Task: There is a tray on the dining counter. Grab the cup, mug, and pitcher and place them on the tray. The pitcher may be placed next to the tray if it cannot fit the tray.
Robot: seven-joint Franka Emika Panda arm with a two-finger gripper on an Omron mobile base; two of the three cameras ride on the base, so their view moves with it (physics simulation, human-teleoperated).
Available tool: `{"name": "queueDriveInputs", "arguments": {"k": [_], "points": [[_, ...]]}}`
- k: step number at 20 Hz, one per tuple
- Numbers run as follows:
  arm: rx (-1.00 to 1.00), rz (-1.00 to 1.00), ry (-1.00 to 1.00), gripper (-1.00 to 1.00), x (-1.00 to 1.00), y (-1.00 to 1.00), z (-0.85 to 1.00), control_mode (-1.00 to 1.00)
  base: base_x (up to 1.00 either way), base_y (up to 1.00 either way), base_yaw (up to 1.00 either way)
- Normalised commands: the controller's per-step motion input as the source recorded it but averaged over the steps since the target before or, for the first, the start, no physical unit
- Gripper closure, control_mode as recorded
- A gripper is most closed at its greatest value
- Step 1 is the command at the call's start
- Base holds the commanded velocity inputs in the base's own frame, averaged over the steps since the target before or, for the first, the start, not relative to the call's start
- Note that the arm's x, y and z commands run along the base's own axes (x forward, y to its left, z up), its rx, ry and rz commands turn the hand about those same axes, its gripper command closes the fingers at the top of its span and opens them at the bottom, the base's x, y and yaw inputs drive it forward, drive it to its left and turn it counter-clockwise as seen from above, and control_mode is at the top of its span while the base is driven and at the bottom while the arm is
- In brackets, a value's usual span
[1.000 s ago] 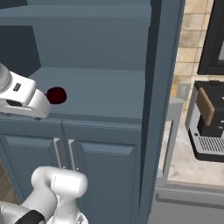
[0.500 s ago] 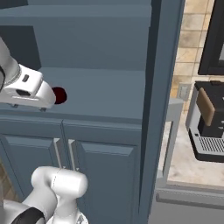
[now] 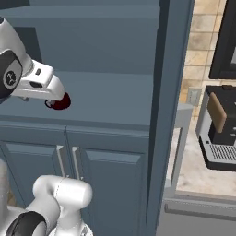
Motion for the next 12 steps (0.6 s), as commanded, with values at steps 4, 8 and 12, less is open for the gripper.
{"name": "queueDriveInputs", "arguments": {"k": [4, 8, 12], "points": [[0.0, 0.0, 0.0, -1.0, 0.37, 0.28, -0.33, -1.0, 0.0, 0.0, 0.0], [0.0, 0.0, 0.0, -1.0, 0.28, 0.34, -0.33, -1.0, 0.0, 0.0, 0.0], [0.0, -0.02, 0.0, -1.0, 0.22, 0.32, -0.16, -1.0, 0.0, 0.0, 0.0]]}}
